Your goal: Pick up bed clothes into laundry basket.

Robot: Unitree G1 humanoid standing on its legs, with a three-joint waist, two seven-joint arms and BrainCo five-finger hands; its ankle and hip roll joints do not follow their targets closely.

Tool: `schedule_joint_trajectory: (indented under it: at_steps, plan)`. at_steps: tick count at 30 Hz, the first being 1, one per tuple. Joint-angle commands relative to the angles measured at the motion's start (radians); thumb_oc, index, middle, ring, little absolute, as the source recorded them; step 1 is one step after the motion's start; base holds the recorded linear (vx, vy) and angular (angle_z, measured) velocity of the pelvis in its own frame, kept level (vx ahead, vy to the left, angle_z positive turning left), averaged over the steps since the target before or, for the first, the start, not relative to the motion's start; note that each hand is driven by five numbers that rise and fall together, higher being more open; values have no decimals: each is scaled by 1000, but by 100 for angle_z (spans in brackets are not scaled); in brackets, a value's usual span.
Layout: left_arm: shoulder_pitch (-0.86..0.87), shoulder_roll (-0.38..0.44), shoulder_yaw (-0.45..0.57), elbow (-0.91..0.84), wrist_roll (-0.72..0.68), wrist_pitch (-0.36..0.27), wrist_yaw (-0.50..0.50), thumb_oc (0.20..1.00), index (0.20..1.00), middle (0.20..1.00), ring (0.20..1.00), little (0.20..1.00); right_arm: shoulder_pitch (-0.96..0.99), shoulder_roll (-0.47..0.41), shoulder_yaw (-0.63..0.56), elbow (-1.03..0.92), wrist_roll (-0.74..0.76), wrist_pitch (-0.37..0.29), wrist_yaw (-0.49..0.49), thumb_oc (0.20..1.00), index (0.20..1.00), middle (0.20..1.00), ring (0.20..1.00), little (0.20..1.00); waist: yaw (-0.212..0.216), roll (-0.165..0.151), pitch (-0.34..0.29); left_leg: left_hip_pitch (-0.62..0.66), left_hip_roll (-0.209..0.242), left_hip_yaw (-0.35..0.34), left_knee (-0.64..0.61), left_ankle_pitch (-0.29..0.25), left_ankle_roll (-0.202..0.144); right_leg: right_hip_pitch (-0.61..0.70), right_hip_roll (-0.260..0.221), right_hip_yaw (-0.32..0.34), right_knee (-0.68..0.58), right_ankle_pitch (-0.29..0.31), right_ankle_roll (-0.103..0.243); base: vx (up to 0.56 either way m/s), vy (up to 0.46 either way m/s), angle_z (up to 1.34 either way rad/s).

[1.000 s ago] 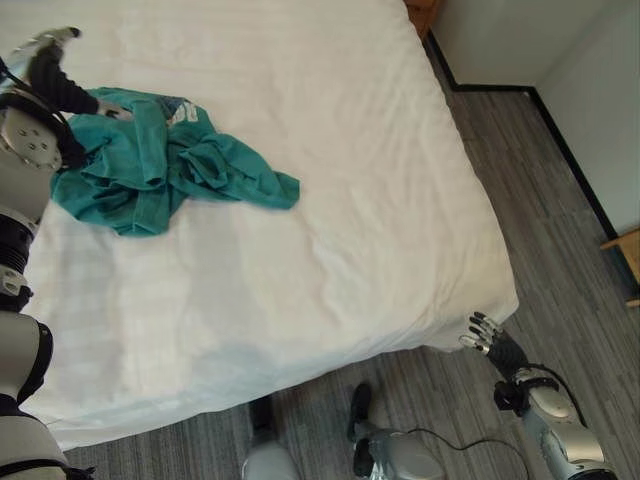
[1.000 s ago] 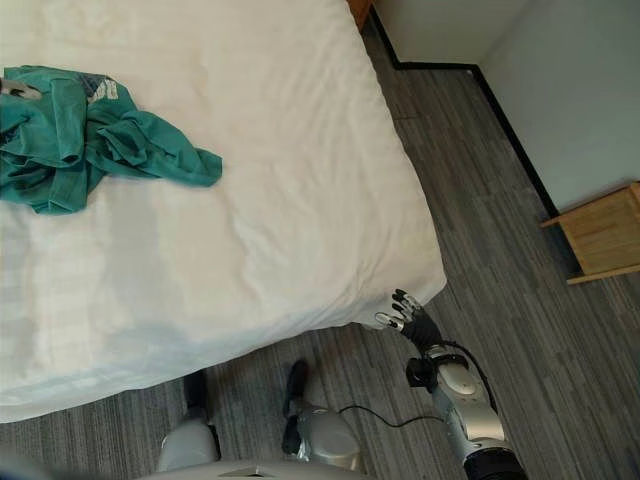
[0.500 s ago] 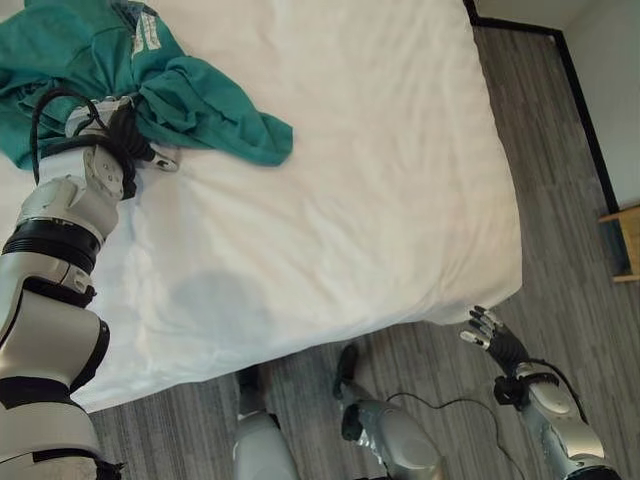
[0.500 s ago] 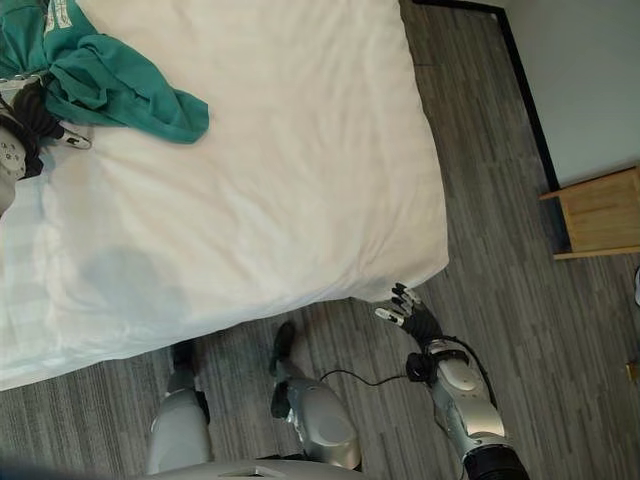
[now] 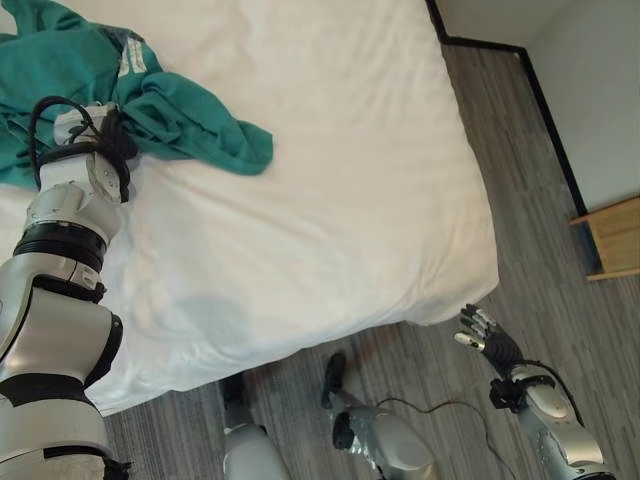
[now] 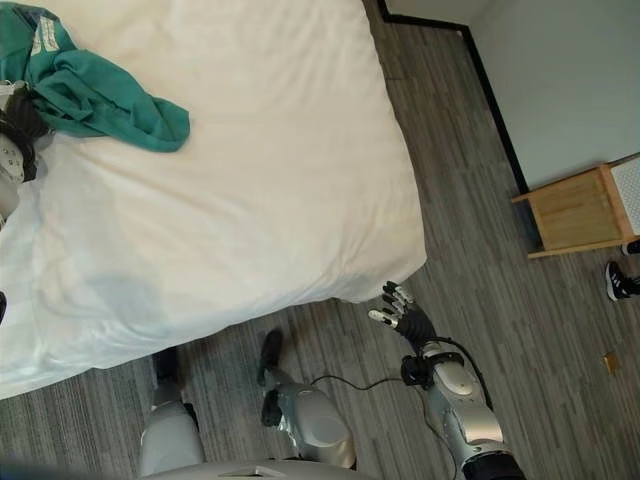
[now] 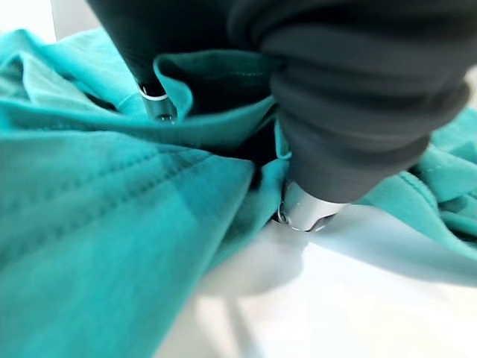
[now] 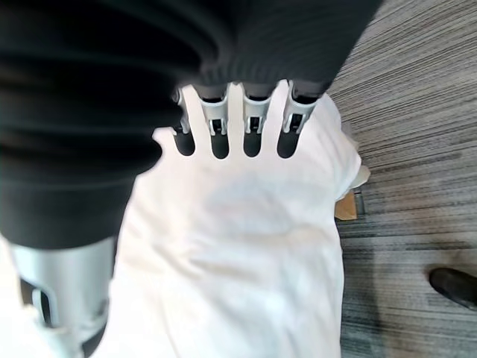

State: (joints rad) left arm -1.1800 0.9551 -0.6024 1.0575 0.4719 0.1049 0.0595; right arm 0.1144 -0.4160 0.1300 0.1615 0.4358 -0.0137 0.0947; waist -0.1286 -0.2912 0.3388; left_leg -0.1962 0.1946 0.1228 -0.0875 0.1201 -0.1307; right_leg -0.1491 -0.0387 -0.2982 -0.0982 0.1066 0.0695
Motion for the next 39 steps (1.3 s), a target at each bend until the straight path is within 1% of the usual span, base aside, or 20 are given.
schedule_joint_trajectory:
  at_steps: [1,2,3,5,7,8,9,10,14,15,16,17,18,19,20,21,23,24,28,39]
  plan:
    - [171,25,111,-21,-151,-7,-42,200,200,200,200,200,31,-23,-42,-34,3,-23,-1,1000,1000,1000,1000,1000,36,16,-9,36,9,-4,0,-45,24,-25,-59,24,11,15,116,40,-16,0]
    - [239,44,174,-145,-227,-15,-29,200,200,200,200,200,35,-13,-54,-25,-14,-13,-1,1000,1000,1000,1000,1000,51,27,-14,48,5,-9,0,-50,25,-9,-60,21,11,10,113,32,-1,3]
    - [280,43,212,-202,-274,-19,-19,200,200,200,200,200,33,-5,-64,-17,-24,-6,-6,1000,1000,1000,1000,1000,61,34,-18,54,3,-11,0,-53,26,-1,-62,18,11,7,111,55,4,-2]
    - [475,34,363,-419,-392,-40,-10,200,200,200,200,200,28,6,-97,8,-55,16,-15,1000,1000,1000,1000,1000,87,70,-46,92,-9,-19,0,-67,27,43,-69,15,11,-8,105,74,33,18]
    - [521,29,399,-461,-432,-52,-7,200,200,200,200,200,25,10,-107,10,-60,20,-14,1000,1000,1000,1000,1000,92,80,-54,96,-15,-21,0,-66,30,50,-73,15,11,-9,104,33,38,16]
    - [566,5,440,-496,-507,-75,-4,200,200,200,200,200,17,13,-116,13,-68,23,-19,1000,1000,1000,1000,1000,102,93,-61,109,-17,-23,0,-73,29,65,-74,13,11,-17,102,66,83,5]
    - [671,-24,512,-573,-612,-103,-24,200,200,200,200,200,13,20,-144,13,-75,29,-17,1000,1000,1000,1000,1000,117,116,-77,129,-27,-25,0,-81,33,88,-80,13,11,-25,98,85,92,4]
    - [732,-39,556,-622,-655,-109,-39,200,200,200,200,200,8,19,-151,16,-81,31,-22,1000,1000,1000,1000,1000,121,133,-86,142,-32,-24,0,-85,35,102,-83,11,11,-30,96,76,102,6]
    - [931,-102,696,-768,-776,-150,-25,200,200,200,200,200,-17,22,-192,13,-94,31,-22,1000,1000,1000,1000,1000,137,180,-122,187,-48,-30,0,-98,40,154,-95,10,11,-49,86,44,64,12]
    - [937,-103,702,-772,-775,-149,-25,200,200,200,200,200,-17,20,-190,12,-94,31,-22,1000,1000,1000,1000,1000,133,179,-124,183,-50,-31,0,-93,41,151,-97,9,11,-45,86,41,44,25]
    - [1068,-214,796,-857,-890,-181,-7,200,200,200,200,200,-49,25,-208,-6,-83,18,-33,1000,1000,1000,1000,1000,149,207,-145,213,-58,-36,0,-98,45,185,-104,9,11,-55,80,26,29,27]
    - [1068,-214,797,-858,-890,-180,-8,200,200,200,200,200,-49,25,-208,-6,-83,18,-33,1000,1000,1000,1000,1000,148,207,-145,212,-58,-37,0,-97,45,184,-104,9,11,-55,80,44,49,18]
    - [1130,-292,844,-922,-939,-202,1,200,200,200,200,200,-67,33,-229,-25,-79,11,-44,1000,1000,1000,1000,1000,162,221,-159,222,-64,-40,0,-99,48,202,-111,7,11,-60,77,0,0,0]
    - [1138,-296,849,-929,-939,-199,1,200,200,200,200,200,-66,30,-226,-26,-79,12,-44,1000,1000,1000,1000,1000,159,224,-159,225,-64,-40,0,-99,48,204,-111,7,11,-60,77,4,24,3]
    - [1170,-329,878,-958,-968,-207,5,200,200,200,200,200,-73,33,-235,-36,-78,11,-47,1000,1000,1000,1000,1000,164,231,-165,230,-65,-42,0,-100,49,212,-115,5,11,-63,75,14,0,6]
    - [1222,-404,942,-1019,-1039,-230,14,200,200,200,200,200,-77,43,-262,-66,-75,1,-52,1000,1000,1000,1000,1000,176,241,-175,238,-71,-50,0,-101,53,227,-121,3,11,-68,72,23,4,7]
    - [1261,-458,976,-1077,-1049,-246,22,200,200,200,200,200,-72,54,-282,-91,-70,-8,-55,1000,1000,1000,1000,1000,180,251,-187,244,-76,-58,0,-101,55,240,-125,-2,11,-73,68,28,-3,8]
    - [1305,-497,1025,-1155,-1029,-256,33,200,200,200,200,200,-59,68,-308,-120,-59,-18,-58,1000,1000,1000,1000,1000,186,260,-198,251,-79,-67,0,-104,57,256,-129,-6,11,-78,63,24,-12,14]
    - [1355,-540,1073,-1253,-1028,-269,11,200,200,200,200,200,-39,85,-348,-184,-38,-30,-46,1000,1000,1000,1000,1000,192,269,-209,259,-83,-76,0,-109,60,266,-130,-8,11,-86,60,9,-4,7]
    - [1407,-668,1096,-1458,-1034,-322,-8,200,200,200,200,200,22,153,-373,-365,37,-65,-8,1000,1000,1000,1000,1000,196,263,-215,273,-87,-78,0,-117,66,284,-133,-5,11,-95,53,1,-3,1]
